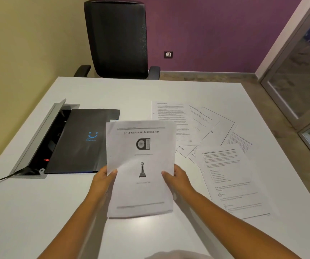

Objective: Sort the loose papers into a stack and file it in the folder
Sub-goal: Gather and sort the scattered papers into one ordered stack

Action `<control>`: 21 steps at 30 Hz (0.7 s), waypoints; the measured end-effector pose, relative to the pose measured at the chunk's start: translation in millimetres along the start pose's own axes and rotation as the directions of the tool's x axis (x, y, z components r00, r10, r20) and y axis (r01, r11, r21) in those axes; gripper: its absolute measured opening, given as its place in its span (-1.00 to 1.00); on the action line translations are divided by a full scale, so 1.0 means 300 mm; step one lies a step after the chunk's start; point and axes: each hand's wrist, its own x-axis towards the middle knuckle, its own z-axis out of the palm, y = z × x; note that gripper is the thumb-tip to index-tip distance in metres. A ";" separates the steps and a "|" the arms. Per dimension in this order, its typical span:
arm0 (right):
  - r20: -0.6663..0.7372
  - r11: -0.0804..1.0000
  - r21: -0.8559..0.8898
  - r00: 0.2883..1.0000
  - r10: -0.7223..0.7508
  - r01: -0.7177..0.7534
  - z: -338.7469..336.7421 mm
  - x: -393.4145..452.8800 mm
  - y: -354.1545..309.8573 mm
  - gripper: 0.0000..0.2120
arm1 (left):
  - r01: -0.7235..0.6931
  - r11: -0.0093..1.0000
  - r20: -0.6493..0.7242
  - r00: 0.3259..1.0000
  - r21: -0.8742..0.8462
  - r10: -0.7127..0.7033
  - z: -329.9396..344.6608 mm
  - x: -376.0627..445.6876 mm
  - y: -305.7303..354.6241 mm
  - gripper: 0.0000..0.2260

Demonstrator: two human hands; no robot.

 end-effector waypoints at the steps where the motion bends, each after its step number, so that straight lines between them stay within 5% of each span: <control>1: -0.002 0.997 0.060 0.999 -0.039 0.039 -0.004 0.000 -0.029 -0.76 | -0.042 0.998 0.007 0.999 -0.037 0.042 -0.003 0.000 0.026 -0.82; 6: -0.052 0.947 0.251 0.980 -0.191 0.198 -0.038 -0.004 -0.160 -0.77 | -0.199 0.967 0.029 0.978 -0.158 0.206 -0.028 -0.002 0.159 -0.81; 13: 0.020 0.982 0.133 0.990 -0.136 0.133 -0.038 0.002 -0.136 -0.82 | -0.241 0.968 0.136 0.959 -0.068 0.248 0.045 -0.036 0.146 -0.66; 21: 0.048 0.984 0.045 0.984 -0.173 0.171 -0.040 0.014 -0.126 -0.72 | -0.131 0.991 -0.070 0.989 0.003 0.131 0.061 -0.003 0.106 -0.70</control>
